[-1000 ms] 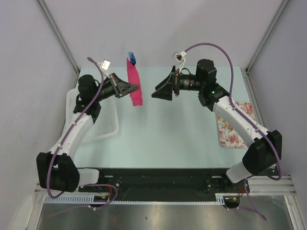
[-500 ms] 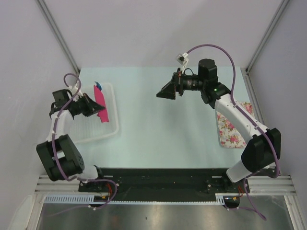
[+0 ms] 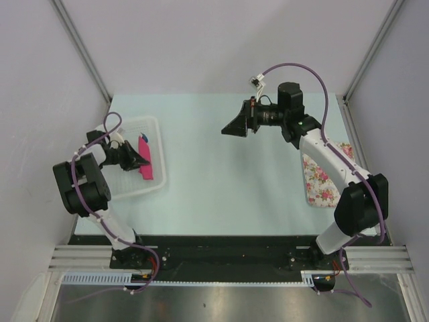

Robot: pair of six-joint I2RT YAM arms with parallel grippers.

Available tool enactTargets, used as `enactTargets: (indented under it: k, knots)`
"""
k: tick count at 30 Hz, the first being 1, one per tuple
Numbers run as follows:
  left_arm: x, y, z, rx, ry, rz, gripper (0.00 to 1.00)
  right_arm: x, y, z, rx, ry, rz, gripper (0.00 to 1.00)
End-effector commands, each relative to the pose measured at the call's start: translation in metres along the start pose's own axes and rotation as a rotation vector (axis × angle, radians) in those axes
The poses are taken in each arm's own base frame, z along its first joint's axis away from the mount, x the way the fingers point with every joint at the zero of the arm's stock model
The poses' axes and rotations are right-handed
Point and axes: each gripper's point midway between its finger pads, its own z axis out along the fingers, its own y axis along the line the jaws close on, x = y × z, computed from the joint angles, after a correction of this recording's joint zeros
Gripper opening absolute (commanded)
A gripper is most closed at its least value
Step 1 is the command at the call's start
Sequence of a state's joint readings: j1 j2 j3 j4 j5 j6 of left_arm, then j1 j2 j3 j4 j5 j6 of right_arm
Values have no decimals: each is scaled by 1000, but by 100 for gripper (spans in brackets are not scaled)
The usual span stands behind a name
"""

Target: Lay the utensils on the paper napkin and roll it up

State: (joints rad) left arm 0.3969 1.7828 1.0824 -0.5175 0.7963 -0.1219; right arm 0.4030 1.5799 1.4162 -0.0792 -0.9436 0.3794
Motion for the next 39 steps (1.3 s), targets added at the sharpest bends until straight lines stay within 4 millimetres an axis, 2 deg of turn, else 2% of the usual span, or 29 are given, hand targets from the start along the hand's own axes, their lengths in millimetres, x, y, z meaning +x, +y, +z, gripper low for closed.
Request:
enactTargets:
  k: [1,10,13,15,17,18,21,24,31,33,39]
  knots:
    - [-30,-9,4,40,-59,73,0,-9,-2,3,-16,-6,-21,100]
    - [-19,-6,36,62,-9,18,0,-13,-11,7,-13,-9,-14,100]
    - [-14,2,44,38,10,-13,1,-12,-12,7,-10,-6,-6,100]
    - [-15,11,45,-11,3,-25,6,-12,-11,8,-12,-7,-7,100]
    - [-13,18,46,-42,7,-34,15,-12,-12,7,-12,-6,-8,100]
    - [-13,22,46,-63,5,-36,23,-12,-13,7,-10,-6,-5,100]
    - [-8,28,47,-89,20,-50,34,-12,-13,6,-11,-7,-7,100]
    - [-7,31,42,-127,24,-40,43,-12,-11,6,-17,-5,-8,100]
    - [-22,25,16,-229,-44,6,48,-15,-7,4,-22,-10,-15,100]
    - [-26,19,7,-241,-65,28,52,-15,-6,3,-25,-9,-17,100]
    - [-29,-4,-17,-235,-102,106,55,-16,-1,1,-31,-11,-26,100]
